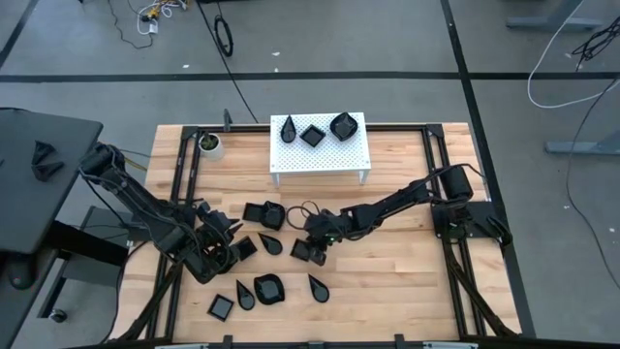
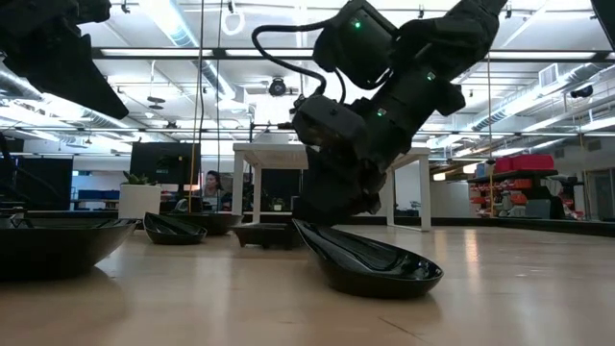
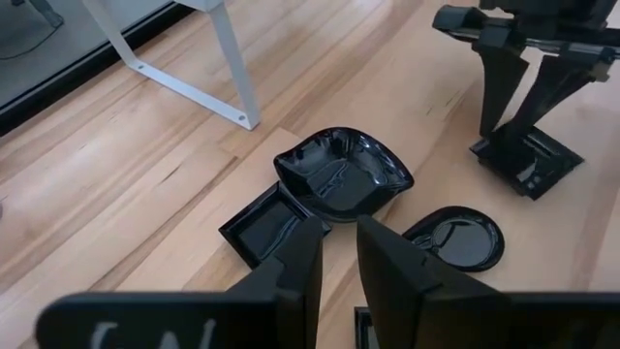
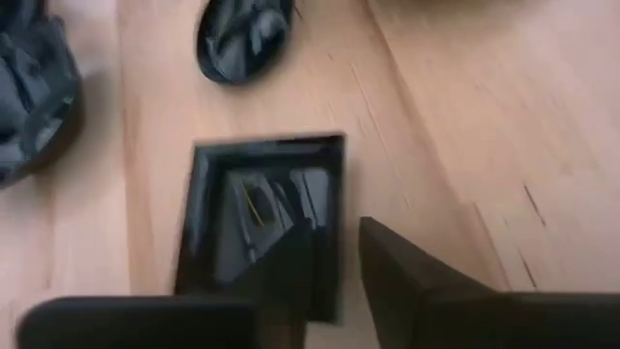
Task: Pick & Place Mini shaped plates
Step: Stack the black square plate on top of the other black square plate on the shelf
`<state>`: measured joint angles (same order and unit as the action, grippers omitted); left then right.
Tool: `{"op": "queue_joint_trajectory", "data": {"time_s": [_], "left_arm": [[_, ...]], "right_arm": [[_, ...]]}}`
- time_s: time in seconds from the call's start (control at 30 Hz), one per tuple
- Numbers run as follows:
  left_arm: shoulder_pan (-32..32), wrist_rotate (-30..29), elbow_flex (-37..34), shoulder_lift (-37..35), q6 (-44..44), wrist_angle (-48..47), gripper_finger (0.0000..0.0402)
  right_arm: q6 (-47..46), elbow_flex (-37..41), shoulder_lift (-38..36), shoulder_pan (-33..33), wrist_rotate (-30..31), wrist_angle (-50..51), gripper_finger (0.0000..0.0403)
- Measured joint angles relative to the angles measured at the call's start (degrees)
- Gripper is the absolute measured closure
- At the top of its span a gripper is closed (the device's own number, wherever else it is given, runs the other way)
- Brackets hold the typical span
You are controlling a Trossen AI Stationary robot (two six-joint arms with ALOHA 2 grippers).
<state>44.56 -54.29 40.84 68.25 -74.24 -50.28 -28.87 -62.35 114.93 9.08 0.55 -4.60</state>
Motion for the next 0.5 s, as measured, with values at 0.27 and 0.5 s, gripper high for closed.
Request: {"op": "queue_joint_trajectory", "data": {"time_s": [0.27, 0.5], "left_arm": [[0.0, -0.1, 0.0, 0.0, 0.0, 0.0, 0.0328], [0.0, -0.1, 0.0, 0.0, 0.0, 0.1, 0.0328]], "right_arm": [[3.8, 0.2, -1.0, 0.5, 1.7, -0.7, 0.0393], [3.6, 0.2, -11.5, 0.1, 4.5, -0.3, 0.0398]]}}
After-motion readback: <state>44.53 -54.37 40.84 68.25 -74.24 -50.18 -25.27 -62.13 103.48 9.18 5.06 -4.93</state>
